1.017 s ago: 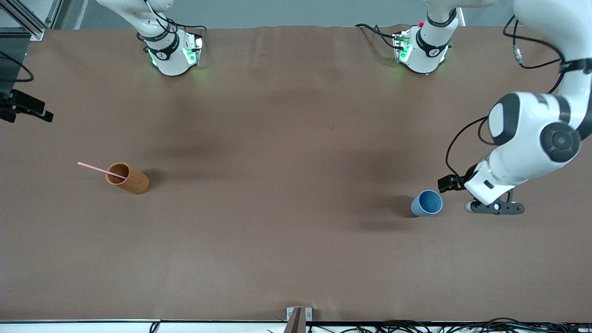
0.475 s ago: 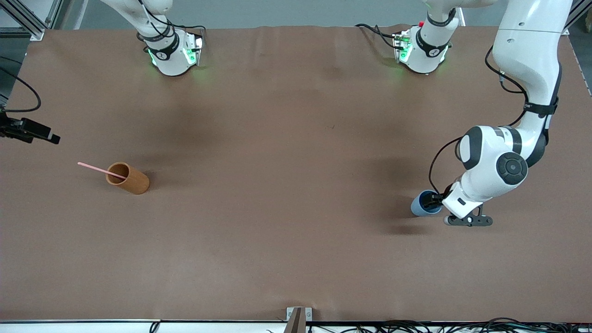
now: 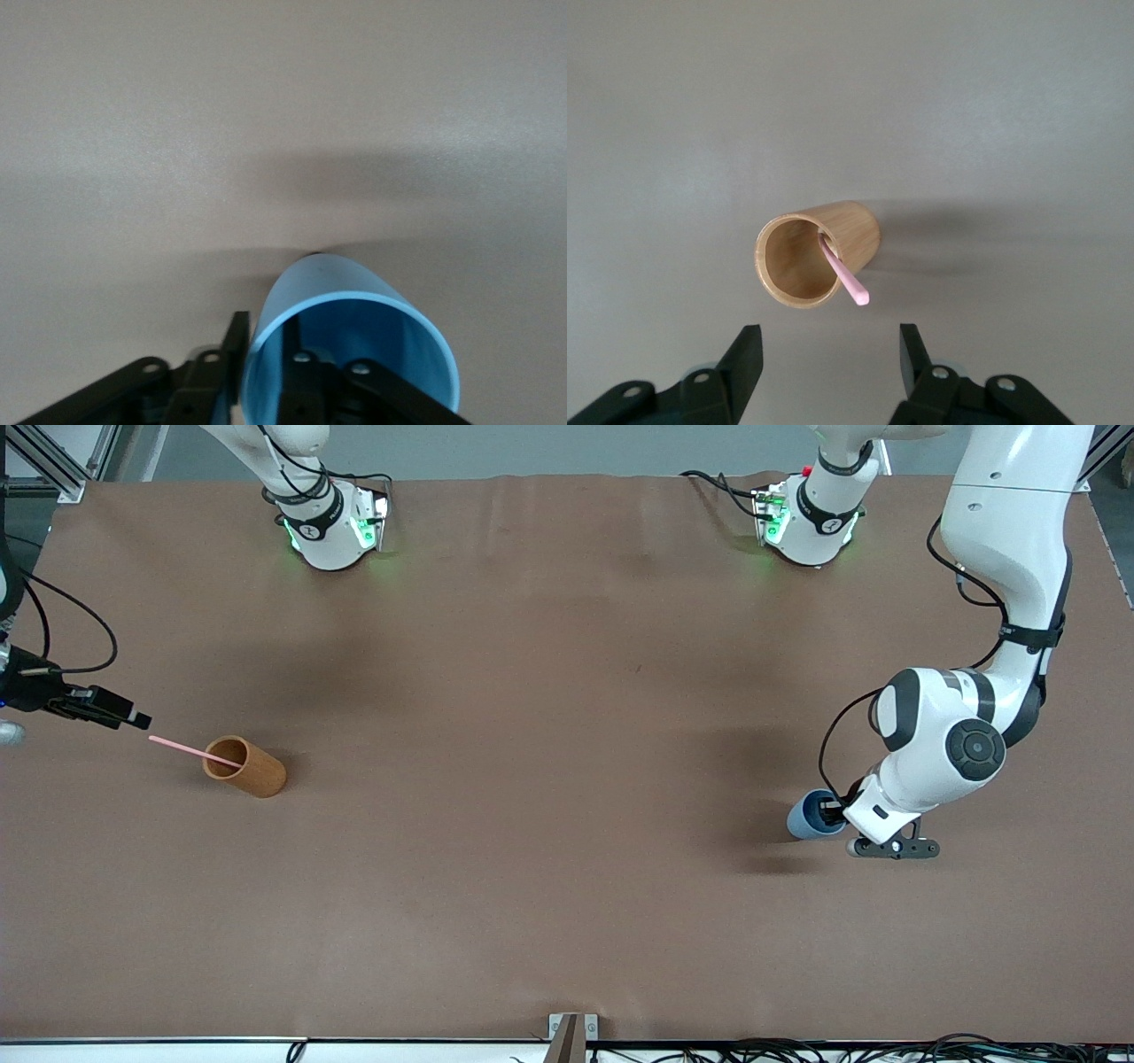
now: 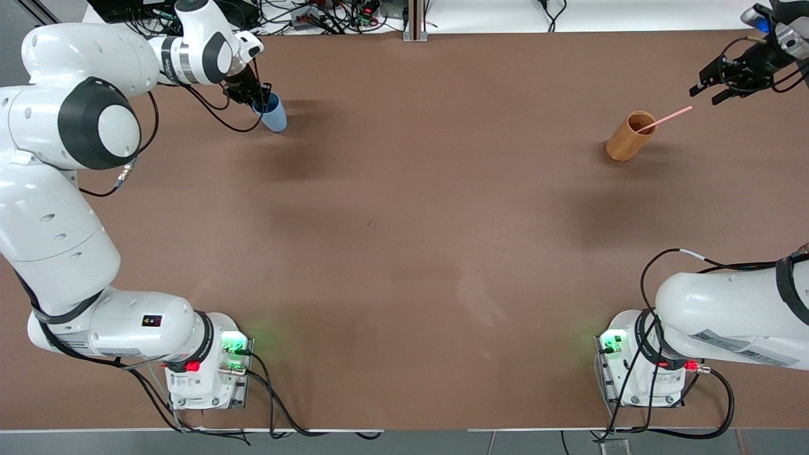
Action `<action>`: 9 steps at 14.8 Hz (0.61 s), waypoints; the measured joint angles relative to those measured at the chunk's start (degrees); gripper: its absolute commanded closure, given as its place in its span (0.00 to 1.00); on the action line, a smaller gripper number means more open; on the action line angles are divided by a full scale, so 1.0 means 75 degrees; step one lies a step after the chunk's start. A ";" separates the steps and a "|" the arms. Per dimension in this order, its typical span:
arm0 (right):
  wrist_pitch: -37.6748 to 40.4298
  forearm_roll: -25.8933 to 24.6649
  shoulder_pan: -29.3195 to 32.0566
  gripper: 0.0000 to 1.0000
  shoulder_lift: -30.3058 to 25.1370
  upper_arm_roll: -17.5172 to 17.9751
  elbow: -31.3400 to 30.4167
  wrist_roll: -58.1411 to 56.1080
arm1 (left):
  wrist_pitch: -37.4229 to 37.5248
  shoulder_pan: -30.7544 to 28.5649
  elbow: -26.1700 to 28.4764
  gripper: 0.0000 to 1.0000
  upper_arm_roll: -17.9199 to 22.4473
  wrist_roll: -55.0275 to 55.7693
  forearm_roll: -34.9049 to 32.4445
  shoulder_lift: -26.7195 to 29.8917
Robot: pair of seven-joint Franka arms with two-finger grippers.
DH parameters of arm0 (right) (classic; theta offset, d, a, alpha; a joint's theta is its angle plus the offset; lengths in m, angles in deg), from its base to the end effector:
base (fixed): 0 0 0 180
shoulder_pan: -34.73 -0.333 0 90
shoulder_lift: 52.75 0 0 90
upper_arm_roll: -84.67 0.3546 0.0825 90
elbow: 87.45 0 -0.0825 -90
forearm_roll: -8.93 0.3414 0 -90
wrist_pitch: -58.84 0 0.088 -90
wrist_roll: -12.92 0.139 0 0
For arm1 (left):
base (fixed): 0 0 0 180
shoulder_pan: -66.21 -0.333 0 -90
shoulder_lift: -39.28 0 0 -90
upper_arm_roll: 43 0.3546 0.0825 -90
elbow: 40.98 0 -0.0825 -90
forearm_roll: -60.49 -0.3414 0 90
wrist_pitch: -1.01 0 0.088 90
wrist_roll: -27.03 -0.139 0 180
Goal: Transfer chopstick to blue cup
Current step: 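Slide the blue cup with the left gripper while the right gripper grasps the chopstick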
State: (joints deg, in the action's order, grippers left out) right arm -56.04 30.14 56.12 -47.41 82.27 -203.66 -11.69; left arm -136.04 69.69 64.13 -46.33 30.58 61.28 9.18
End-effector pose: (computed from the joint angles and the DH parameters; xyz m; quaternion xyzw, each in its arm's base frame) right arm 0.4923 -0.1813 0.4268 -0.9822 0.0800 -0.0137 0.1695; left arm 0.6366 -0.0730 0.2786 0.9995 -0.0193 0.0146 0.0207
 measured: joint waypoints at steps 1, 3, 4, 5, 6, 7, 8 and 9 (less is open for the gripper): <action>-0.0038 0.0180 0.0063 0.46 0.0107 -0.0001 -0.0011 -0.0114 | 0.0002 0.0007 -0.0023 1.00 0.0000 -0.0001 -0.0004 0.0015; -0.0108 0.0498 0.0160 0.49 0.0329 0.0001 -0.0020 -0.0353 | 0.0142 0.0026 -0.0159 1.00 -0.0033 0.0019 -0.0009 0.0160; -0.0144 0.0661 0.0209 0.51 0.0444 0.0000 -0.0024 -0.0470 | 0.0386 0.0079 -0.0292 1.00 -0.0097 0.0198 -0.0009 0.0298; -0.0176 0.0819 0.0256 0.51 0.0550 0.0000 -0.0027 -0.0592 | 0.0666 0.0223 -0.0447 1.00 -0.0174 0.0613 -0.0010 0.0444; -0.0188 0.0957 0.0298 0.52 0.0660 -0.0001 -0.0029 -0.0692 | 0.0906 0.0519 -0.0584 1.00 -0.0232 0.1247 -0.0018 0.0587; -0.0192 0.1043 0.0323 0.53 0.0741 -0.0001 -0.0029 -0.0722 | 0.1026 0.0883 -0.0643 1.00 -0.0260 0.1929 -0.0024 0.0675; -0.0195 0.1106 0.0344 0.53 0.0814 -0.0001 -0.0030 -0.0742 | 0.1058 0.1308 -0.0662 1.00 -0.0286 0.2688 -0.0029 0.0718; -0.0194 0.1152 0.0358 0.55 0.0860 -0.0001 -0.0031 -0.0762 | 0.1058 0.1759 -0.0675 1.00 -0.0308 0.3447 -0.0033 0.0720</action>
State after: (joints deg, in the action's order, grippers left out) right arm -57.50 38.78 58.81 -40.96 82.27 -203.89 -17.40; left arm -128.11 82.89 59.07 -48.64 56.43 61.03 14.58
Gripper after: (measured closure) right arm 0.515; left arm 0.952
